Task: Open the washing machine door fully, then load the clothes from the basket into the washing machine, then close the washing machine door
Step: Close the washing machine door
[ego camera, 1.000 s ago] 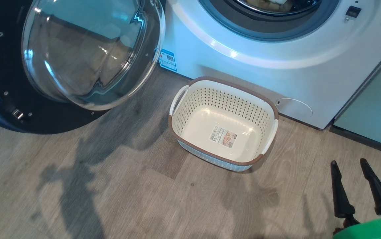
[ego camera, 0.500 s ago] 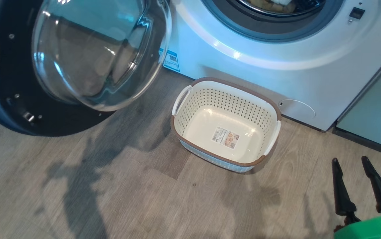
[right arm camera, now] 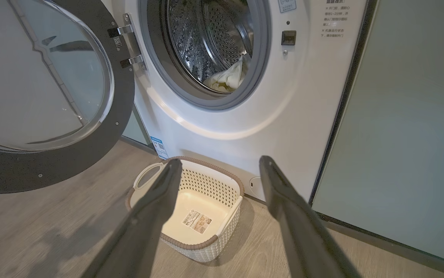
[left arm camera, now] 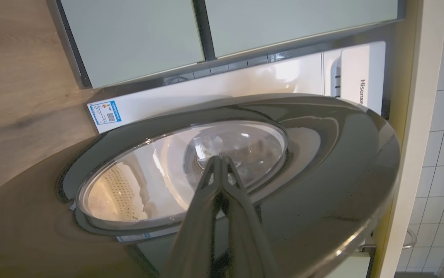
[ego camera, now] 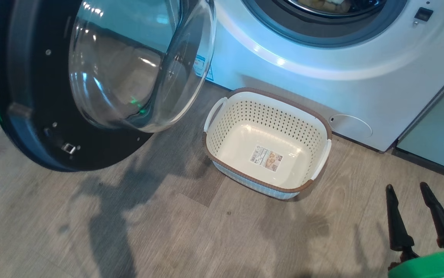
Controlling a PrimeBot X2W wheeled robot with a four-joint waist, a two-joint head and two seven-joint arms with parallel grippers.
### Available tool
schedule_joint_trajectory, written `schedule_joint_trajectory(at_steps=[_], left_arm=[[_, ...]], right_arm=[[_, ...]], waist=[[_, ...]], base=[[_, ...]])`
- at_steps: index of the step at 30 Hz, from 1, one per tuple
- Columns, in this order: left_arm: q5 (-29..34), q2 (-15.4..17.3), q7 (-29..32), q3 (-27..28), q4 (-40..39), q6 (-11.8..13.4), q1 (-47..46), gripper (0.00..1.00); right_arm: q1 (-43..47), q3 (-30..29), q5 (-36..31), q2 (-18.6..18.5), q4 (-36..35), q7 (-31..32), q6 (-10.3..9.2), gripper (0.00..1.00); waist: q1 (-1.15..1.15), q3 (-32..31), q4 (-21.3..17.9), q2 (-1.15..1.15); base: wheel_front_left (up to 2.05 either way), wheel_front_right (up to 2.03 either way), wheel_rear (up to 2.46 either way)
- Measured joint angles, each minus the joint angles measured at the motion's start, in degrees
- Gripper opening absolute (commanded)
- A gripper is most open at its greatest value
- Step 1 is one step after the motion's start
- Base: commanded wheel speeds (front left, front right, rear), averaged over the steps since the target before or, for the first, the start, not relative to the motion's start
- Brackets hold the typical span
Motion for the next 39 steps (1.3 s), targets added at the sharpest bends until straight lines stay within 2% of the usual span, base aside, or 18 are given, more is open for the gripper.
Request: schedule_joint_trajectory(at_steps=[13,20,32,39], left_arm=[[-2.8,-1.9,8.3,-2.0,-10.5,-1.0,5.0,0.00],[-3.4,-2.5,10.6,-2.1,-15.7,-1.0,7.6,0.00],[-4.6,-5.1,12.9,-3.7,-24.9,-1.5,11.7,0.00],[-4.8,-6.4,13.3,-5.5,-28.6,-1.3,13.2,0.00]], right_arm=[[-1.2,0.1,0.0,0.1,1.2,-0.6,0.00,1.00],[-1.4,0.6,0.1,0.3,2.4,-1.5,0.00,1.00],[-2.3,1.5,1.2,0.4,4.4,-3.6,0.00,1.00],[-2.4,1.9,2.2,0.5,5.6,-4.9,0.00,1.00]], waist=[[0.00,0.1,-0.7,0.00],[0.00,-0.2,-2.1,0.00],[0.00,-0.9,-7.0,0.00],[0.00,-1.7,-11.5,0.00]], base=[[0.00,0.00,0.00],[0.00,0.00,0.00],[0.00,0.00,0.00],[0.00,0.00,0.00]])
